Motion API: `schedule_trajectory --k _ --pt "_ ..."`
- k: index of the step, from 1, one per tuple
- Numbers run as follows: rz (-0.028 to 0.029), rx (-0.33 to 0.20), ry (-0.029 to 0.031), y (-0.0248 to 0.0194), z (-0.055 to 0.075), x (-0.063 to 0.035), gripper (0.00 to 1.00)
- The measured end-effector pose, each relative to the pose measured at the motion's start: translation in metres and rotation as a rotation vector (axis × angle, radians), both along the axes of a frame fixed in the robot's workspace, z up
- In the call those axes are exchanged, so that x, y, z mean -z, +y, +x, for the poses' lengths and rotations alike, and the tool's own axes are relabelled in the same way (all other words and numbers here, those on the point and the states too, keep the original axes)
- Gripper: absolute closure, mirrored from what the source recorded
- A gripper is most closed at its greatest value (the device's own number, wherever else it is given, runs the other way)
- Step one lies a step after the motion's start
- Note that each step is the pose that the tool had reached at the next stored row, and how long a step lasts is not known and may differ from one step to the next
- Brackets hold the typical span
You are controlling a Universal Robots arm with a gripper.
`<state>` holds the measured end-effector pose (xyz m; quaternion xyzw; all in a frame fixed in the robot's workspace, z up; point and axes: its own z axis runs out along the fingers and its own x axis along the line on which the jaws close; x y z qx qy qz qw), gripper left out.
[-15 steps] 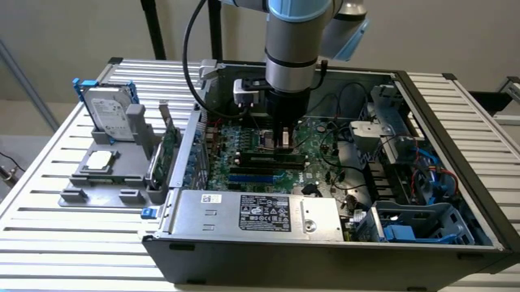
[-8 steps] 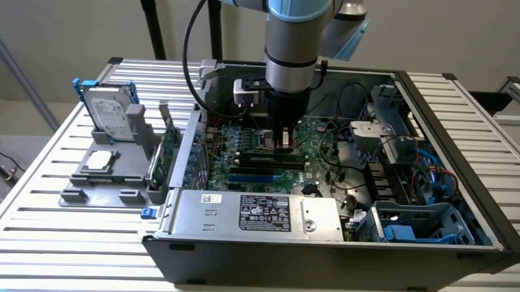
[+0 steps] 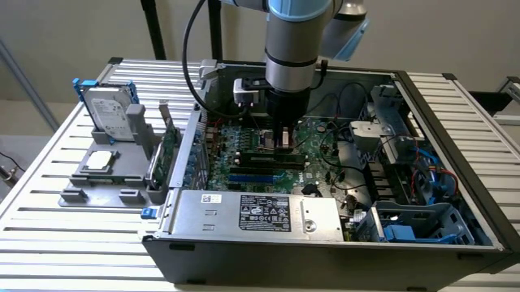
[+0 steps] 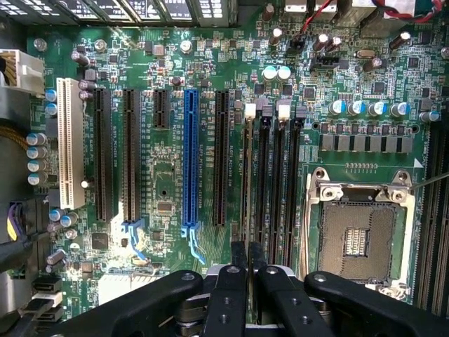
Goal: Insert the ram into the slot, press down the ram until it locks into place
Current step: 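Insert the ram into the slot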
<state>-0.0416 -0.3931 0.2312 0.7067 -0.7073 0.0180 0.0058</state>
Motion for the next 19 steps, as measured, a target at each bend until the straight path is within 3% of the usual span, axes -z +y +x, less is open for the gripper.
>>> schedule_trajectory --k 9,14,19 --pt "-0.0083 0.009 0.0002 0.0000 0.0000 0.0000 0.87" --pt "-0.0092 0.012 0.0001 0.0002 0.0000 0.0005 0.87" --pt "-0.0096 0.012 0.0001 0.0032 0.0000 0.0009 0.87"
